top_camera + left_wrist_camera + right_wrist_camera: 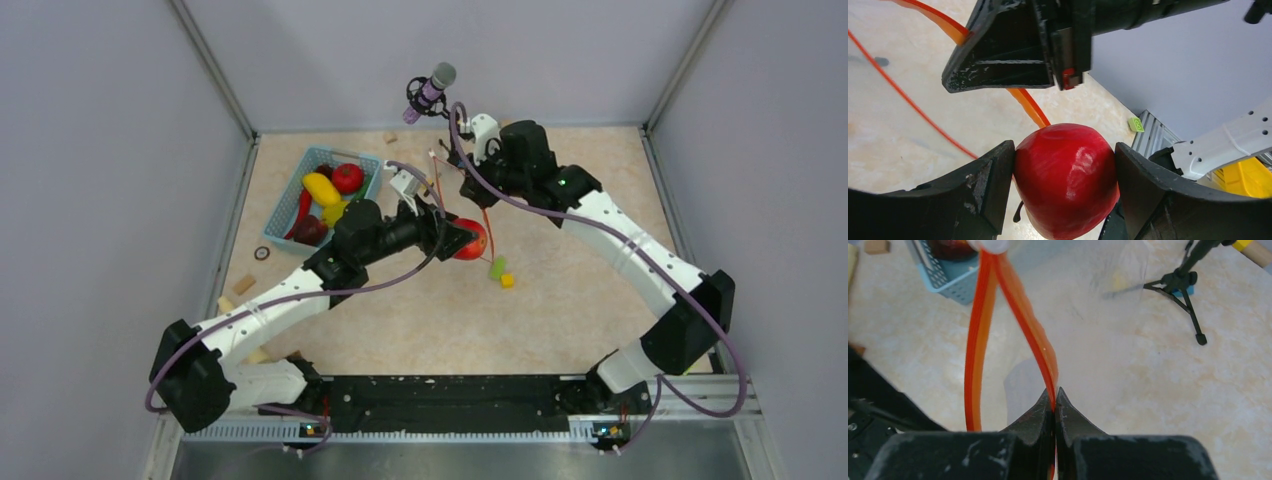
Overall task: Place the food in the zip-top bag and seal the zipper
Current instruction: Place the fake fruit in the zipper food storage bag.
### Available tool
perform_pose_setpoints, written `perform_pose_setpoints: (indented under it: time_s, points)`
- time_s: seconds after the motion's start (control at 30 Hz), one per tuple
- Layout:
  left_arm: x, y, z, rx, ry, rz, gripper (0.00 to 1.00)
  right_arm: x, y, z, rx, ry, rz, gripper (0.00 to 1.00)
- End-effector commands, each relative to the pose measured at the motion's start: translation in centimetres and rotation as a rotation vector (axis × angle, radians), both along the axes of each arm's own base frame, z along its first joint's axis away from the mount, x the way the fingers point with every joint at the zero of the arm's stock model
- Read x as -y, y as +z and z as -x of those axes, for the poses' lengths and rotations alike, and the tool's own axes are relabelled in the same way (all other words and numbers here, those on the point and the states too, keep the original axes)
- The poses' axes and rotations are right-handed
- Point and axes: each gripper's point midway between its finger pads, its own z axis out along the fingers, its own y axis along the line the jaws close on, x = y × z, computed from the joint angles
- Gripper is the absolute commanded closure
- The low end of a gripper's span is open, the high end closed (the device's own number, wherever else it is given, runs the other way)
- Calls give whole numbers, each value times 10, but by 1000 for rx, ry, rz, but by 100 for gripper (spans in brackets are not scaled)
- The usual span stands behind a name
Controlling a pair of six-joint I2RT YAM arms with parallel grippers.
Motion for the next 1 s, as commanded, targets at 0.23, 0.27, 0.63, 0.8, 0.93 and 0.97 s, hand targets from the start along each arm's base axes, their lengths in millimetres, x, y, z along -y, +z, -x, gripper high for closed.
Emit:
perform_pose_setpoints:
  time_s: [0.23,0.27,0.63,0.8,0.93,0.97]
  points:
    - [-2,41,-19,127,172,70,100,-16,39,33,-47,102,-190,100]
    - [-4,41,-19,125,185,79,100,-17,39,32,-55,96,-198,100]
    - [-52,17,-72,-35,663,49,100,-26,53,55,-79,180,-295,100]
    - [-63,8,-86,-104,787,25,100,-25,60,64,-71,206,-315,100]
    - [-61,9,-88,-117,792,44,99,-28,61,66,-75,220,-330,100]
    - [-60,10,-89,-114,791,43,88,-29,60,65,-79,222,-331,100]
